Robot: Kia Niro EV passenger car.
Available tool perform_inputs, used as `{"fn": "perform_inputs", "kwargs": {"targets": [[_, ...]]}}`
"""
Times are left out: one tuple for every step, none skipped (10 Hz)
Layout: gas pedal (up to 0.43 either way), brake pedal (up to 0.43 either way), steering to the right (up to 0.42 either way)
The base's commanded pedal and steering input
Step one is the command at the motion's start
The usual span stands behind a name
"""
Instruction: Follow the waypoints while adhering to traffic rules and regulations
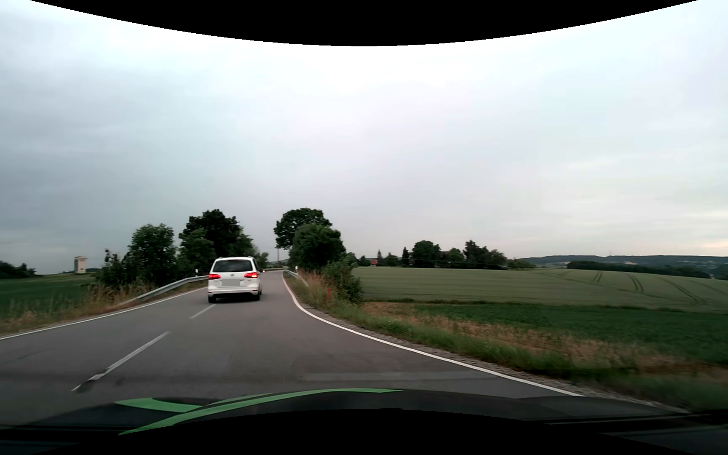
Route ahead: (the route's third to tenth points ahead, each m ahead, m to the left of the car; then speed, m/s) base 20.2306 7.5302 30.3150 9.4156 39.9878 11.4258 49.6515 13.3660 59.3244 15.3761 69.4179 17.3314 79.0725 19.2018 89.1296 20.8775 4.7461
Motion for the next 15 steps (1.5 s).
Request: {"fn": "perform_inputs", "kwargs": {"targets": [[0.26,0.0,-0.374],[0.28,0.0,-0.326],[0.287,0.0,-0.28],[0.287,0.0,-0.229],[0.287,0.0,-0.194],[0.299,0.0,-0.165],[0.311,0.0,-0.134],[0.319,0.0,-0.107],[0.319,0.0,-0.078],[0.319,0.0,-0.051],[0.319,0.0,-0.03],[0.319,0.0,-0.014],[0.331,0.0,-0.007],[0.331,0.0,-0.003],[0.331,0.0,0.001]]}}
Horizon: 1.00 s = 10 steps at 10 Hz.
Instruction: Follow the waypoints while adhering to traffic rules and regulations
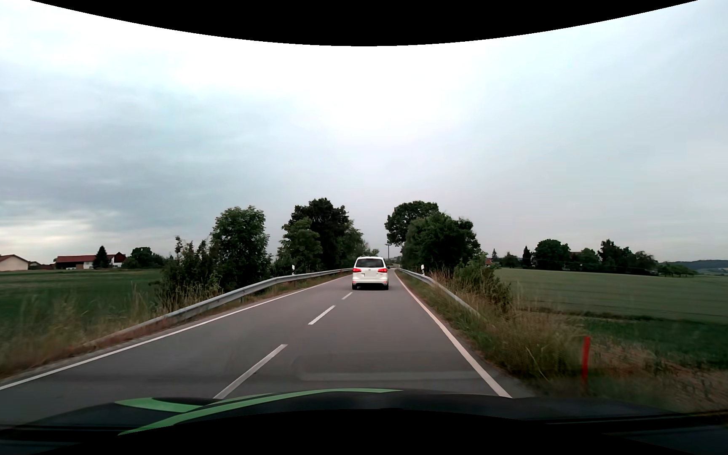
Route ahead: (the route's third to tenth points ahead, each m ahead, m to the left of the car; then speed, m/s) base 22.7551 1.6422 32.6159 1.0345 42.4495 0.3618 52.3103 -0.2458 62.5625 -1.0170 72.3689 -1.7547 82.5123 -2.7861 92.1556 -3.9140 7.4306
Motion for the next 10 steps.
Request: {"fn": "perform_inputs", "kwargs": {"targets": [[0.331,0.0,0.003],[0.331,0.0,0.004],[0.331,0.0,0.008],[0.331,0.0,0.01],[0.339,0.0,0.014],[0.339,0.0,0.017],[0.339,0.0,0.019],[0.339,0.0,0.019],[0.339,0.0,0.02],[0.339,0.0,0.02]]}}
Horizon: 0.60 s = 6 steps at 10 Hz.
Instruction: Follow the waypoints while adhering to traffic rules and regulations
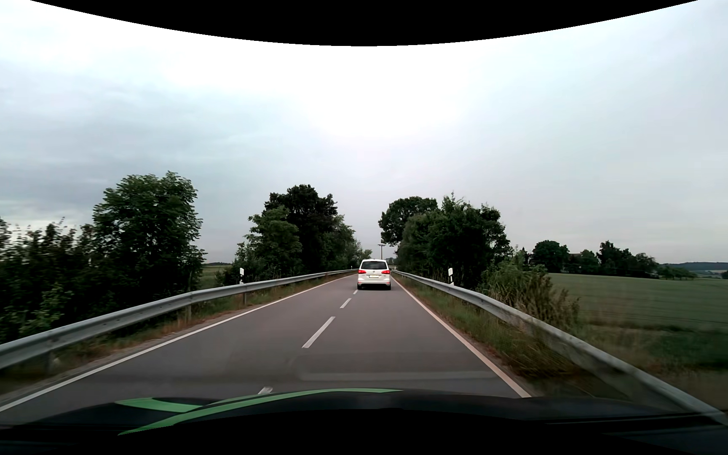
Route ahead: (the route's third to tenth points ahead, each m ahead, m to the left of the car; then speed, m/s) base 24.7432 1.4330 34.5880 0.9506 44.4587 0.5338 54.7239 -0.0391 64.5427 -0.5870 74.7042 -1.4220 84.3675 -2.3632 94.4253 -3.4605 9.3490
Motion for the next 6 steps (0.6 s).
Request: {"fn": "perform_inputs", "kwargs": {"targets": [[0.339,0.0,0.021],[0.339,0.0,0.021],[0.339,0.0,0.021],[0.339,0.0,0.019],[0.339,0.0,0.016],[0.339,0.0,0.015]]}}
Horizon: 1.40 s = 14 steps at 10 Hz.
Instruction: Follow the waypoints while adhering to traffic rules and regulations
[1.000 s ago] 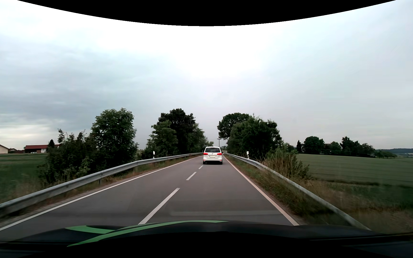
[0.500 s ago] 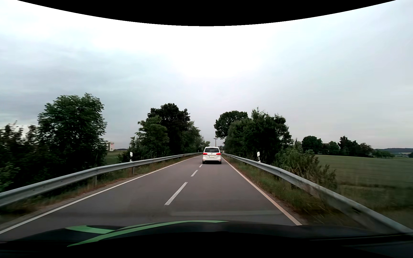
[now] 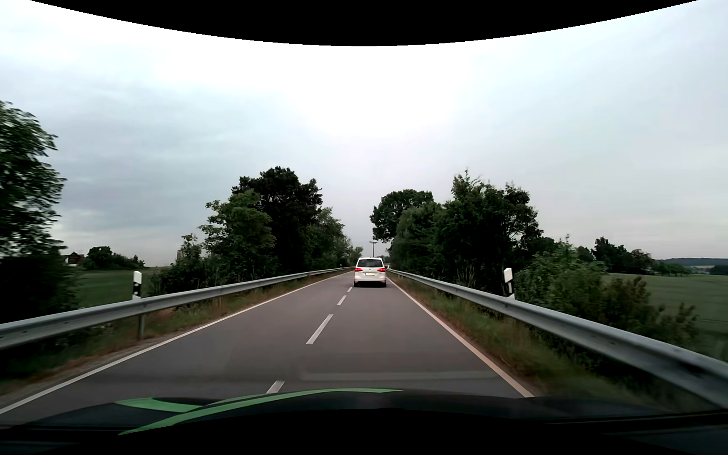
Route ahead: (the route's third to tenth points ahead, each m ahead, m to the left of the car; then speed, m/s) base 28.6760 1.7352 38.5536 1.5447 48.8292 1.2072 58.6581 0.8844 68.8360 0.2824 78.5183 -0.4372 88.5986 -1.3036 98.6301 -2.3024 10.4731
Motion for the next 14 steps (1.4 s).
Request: {"fn": "perform_inputs", "kwargs": {"targets": [[0.339,0.0,0.014],[0.339,0.0,0.011],[0.339,0.0,0.008],[0.339,0.0,0.007],[0.339,0.0,0.007],[0.339,0.0,0.004],[0.339,0.0,0.003],[0.339,0.0,0.003],[0.339,0.0,0.003],[0.339,0.0,0.003],[0.339,0.0,0.003],[0.339,0.0,0.003],[0.339,0.0,0.003],[0.339,0.0,0.003]]}}
